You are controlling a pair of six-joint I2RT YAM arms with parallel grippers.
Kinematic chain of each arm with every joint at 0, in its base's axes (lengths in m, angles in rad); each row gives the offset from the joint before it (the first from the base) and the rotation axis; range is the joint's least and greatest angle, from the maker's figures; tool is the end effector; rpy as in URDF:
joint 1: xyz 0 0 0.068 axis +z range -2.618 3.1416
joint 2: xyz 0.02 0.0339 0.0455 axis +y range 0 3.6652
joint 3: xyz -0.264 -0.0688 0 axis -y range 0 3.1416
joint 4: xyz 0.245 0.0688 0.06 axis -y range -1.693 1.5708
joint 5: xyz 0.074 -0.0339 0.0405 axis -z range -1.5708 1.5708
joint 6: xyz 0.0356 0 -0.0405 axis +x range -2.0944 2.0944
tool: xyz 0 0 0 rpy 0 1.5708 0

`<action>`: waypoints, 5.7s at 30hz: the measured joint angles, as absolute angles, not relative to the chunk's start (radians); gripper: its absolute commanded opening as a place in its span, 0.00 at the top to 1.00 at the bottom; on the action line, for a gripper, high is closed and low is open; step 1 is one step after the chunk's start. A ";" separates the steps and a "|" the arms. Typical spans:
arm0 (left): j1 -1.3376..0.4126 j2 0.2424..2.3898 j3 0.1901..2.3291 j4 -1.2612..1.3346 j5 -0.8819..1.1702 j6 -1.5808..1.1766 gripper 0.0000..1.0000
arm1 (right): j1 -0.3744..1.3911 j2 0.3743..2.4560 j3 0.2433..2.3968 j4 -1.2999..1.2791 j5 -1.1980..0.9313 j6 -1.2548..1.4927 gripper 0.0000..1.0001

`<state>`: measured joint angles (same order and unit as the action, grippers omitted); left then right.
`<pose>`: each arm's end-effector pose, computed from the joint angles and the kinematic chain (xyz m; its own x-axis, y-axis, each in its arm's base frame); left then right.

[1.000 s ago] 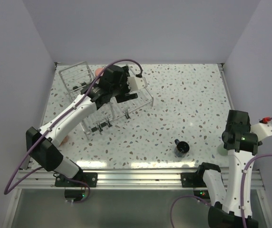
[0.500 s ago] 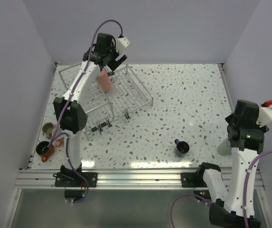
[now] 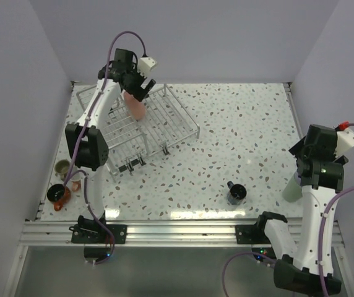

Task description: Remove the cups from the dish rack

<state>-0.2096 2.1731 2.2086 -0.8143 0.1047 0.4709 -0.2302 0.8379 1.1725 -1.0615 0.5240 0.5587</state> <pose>0.4787 -0.1056 0.3229 -0.4854 0.5646 -0.6676 0.5610 0.7868 0.2575 0.1258 -0.0478 0.3772 -0.2510 0.5302 -0.8099 0.8192 0.5621 0.1141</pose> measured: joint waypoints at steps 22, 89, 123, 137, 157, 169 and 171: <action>-0.179 2.209 2.175 -0.877 0.154 0.474 0.67 | -0.230 0.839 1.184 -1.026 0.501 0.533 0.21; -0.224 1.700 1.923 -0.437 1.093 -0.182 1.00 | 0.385 1.411 1.279 0.285 -0.605 1.043 1.00; -0.245 1.754 1.970 -0.732 0.605 0.241 0.00 | 0.355 1.203 1.766 -1.322 0.678 0.619 1.00; -0.245 1.804 1.970 -0.747 0.611 0.264 0.00 | 0.076 1.034 1.640 -1.349 0.627 0.582 1.00; -0.268 1.888 2.003 -0.793 0.611 0.273 0.00 | 0.007 0.882 1.441 -1.356 0.605 0.572 1.00; -0.332 1.888 1.997 -0.834 0.577 0.283 0.00 | 0.006 0.836 1.374 -1.356 0.638 0.558 1.00; -0.350 1.888 1.995 -0.837 0.569 0.284 0.00 | 0.002 0.822 1.374 -1.356 0.637 0.556 1.00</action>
<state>-0.3500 1.8885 1.9949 -0.8371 0.5690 0.2844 0.0025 0.8219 1.3735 -1.3560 0.6373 0.5564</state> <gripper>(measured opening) 0.997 0.094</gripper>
